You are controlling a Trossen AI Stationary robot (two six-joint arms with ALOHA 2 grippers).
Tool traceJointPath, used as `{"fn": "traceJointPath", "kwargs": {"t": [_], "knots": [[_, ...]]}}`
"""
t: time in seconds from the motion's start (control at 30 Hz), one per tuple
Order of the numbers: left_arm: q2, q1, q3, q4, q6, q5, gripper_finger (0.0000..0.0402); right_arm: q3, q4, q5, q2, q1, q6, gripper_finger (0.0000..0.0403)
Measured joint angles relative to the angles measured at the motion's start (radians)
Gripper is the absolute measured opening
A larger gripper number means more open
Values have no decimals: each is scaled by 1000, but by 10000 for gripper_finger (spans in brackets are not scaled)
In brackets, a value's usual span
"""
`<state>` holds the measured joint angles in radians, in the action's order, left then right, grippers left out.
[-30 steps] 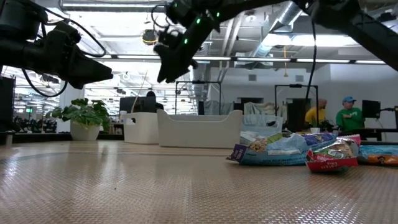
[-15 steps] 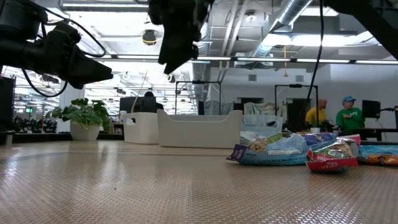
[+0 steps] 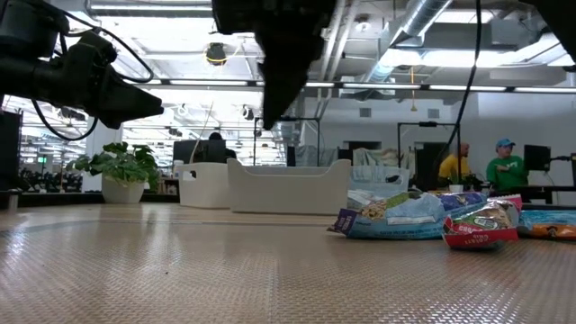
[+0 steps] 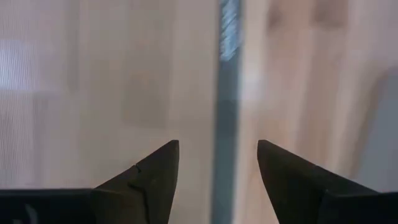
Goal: Pick and place Granola Bars by type
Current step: Put the blue granola bar into the white bin
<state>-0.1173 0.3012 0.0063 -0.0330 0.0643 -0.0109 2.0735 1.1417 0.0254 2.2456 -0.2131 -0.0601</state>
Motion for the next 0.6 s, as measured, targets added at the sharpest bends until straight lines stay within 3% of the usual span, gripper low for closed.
{"fn": "traceJointPath", "kwargs": {"t": [0.3,0.6], "knots": [[0,0,0,0,0,0,169,-105,90,0,-23,-122,-3,207],[0,0,0,0,0,0,169,-413,-65,1,-205,-160,-68,203]]}}
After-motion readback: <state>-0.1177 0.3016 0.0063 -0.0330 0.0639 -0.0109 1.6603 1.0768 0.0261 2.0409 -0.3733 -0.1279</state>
